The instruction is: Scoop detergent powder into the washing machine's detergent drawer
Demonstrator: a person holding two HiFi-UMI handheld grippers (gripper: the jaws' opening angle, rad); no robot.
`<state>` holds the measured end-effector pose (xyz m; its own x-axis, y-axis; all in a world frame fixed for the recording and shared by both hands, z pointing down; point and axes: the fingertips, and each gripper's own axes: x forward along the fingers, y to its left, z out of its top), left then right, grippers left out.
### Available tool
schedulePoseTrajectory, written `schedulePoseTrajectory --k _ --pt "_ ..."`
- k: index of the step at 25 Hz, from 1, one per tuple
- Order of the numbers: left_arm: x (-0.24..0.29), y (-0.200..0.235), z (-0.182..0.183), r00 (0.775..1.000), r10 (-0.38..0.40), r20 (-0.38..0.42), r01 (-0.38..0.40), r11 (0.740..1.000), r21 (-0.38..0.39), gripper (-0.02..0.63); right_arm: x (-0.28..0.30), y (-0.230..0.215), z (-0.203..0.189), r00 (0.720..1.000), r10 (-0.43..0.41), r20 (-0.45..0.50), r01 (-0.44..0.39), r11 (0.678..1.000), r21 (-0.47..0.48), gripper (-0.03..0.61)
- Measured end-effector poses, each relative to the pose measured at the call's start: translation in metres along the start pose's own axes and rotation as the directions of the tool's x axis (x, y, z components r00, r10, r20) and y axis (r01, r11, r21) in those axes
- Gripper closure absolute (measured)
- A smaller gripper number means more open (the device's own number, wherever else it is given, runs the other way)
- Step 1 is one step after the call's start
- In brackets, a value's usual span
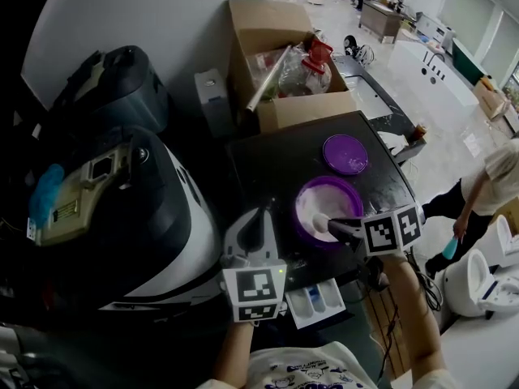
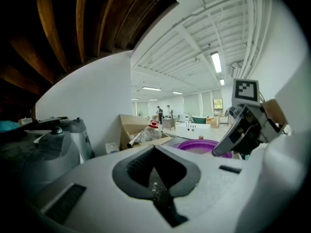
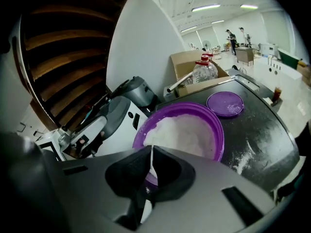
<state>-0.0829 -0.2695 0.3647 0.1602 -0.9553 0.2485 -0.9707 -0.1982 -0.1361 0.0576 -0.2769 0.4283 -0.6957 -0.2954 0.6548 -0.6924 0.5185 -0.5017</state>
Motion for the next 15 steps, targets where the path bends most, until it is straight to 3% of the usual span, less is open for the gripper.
schedulePoseTrajectory --k 6,15 --pt "0.001 -0.003 0.003 1.0 -0.004 0.007 0.004 1.0 0.001 0.612 -0.004 -0.002 0.006 0.995 0.015 0.101 -0.026 0.993 0.112 0.557" --pt "0.003 -0.009 0.009 1.0 -0.009 0.017 0.009 1.0 -0.003 0.612 -0.012 0.004 0.017 0.963 0.081 0.256 -0.148 0.955 0.255 0.557"
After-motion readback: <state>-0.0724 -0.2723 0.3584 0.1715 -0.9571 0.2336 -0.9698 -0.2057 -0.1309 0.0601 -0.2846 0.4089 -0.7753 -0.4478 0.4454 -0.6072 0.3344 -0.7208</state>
